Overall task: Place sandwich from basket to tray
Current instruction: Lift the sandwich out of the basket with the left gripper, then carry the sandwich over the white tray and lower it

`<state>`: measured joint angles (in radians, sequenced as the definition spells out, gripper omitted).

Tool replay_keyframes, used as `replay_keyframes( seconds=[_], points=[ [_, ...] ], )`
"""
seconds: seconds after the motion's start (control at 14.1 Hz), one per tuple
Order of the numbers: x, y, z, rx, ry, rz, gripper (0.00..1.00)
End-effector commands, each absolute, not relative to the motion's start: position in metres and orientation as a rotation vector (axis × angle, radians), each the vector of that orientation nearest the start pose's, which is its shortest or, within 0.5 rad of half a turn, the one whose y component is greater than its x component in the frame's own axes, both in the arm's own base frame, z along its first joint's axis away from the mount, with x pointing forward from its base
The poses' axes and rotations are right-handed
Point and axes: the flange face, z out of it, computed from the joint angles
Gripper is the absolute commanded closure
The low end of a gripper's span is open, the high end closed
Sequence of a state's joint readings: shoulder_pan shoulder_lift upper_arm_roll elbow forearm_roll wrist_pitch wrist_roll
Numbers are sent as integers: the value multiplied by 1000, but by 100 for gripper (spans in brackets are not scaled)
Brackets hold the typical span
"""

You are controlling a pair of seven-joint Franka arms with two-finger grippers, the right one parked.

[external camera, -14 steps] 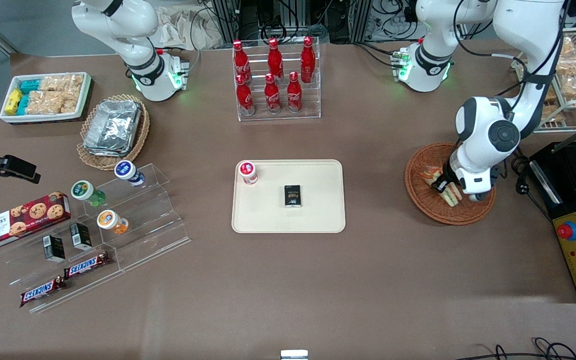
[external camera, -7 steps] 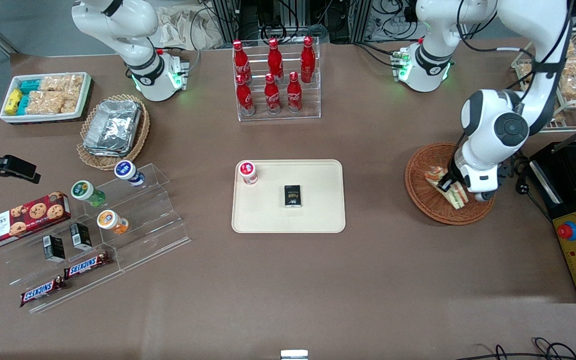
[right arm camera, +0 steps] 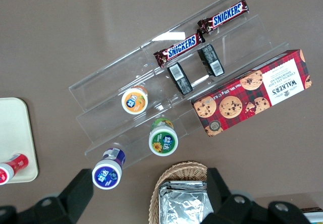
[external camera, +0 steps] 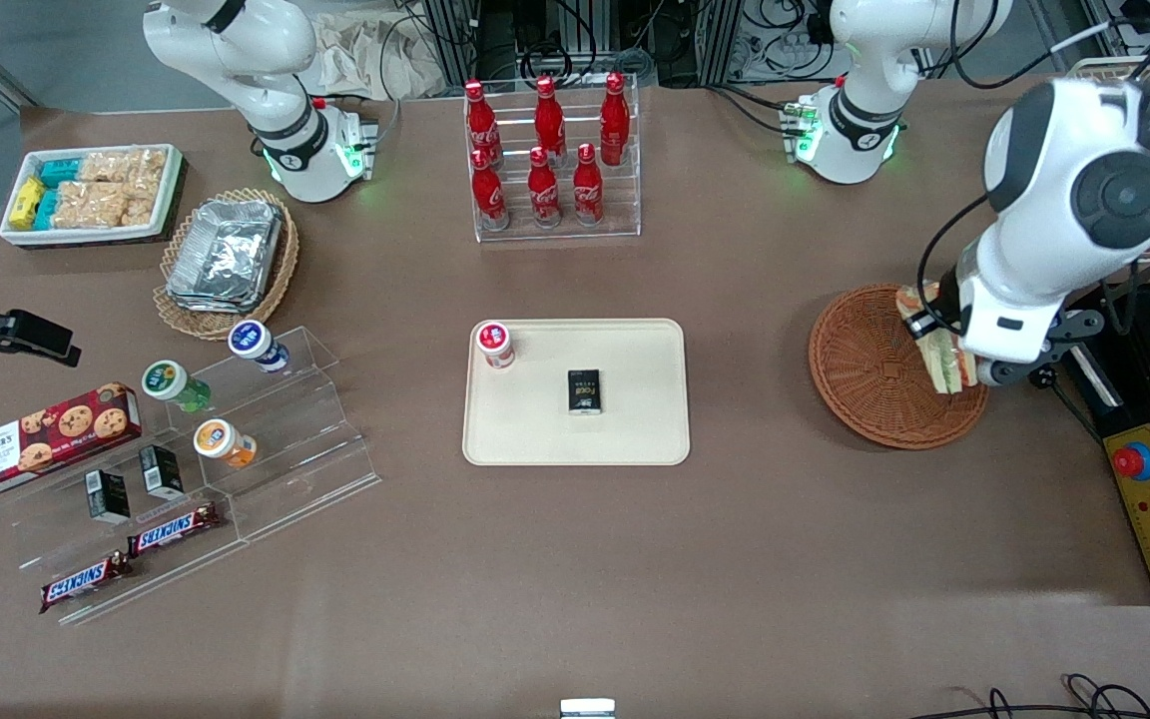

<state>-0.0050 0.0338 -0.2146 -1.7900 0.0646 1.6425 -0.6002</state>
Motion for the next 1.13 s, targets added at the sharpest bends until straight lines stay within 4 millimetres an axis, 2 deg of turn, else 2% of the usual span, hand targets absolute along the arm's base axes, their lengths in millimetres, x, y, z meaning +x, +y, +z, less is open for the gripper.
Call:
replay_keyframes(
  seconds=[0.0,0.07,0.21,0.28,0.49,0.78,0.99,1.06],
  points=[
    [564,-151,544,-3114,-338,276,91],
    [566,-161,554,-3165,-322,279,100],
    [561,-184,559,-3226,-268,290,100],
    [557,-206,556,-3238,-222,292,100],
    [556,-261,524,-3255,-132,300,100],
    [553,-334,443,-3235,-147,300,100],
    [547,-344,387,-3292,-188,124,100],
    [543,-345,363,-3310,-208,87,100]
  ],
)
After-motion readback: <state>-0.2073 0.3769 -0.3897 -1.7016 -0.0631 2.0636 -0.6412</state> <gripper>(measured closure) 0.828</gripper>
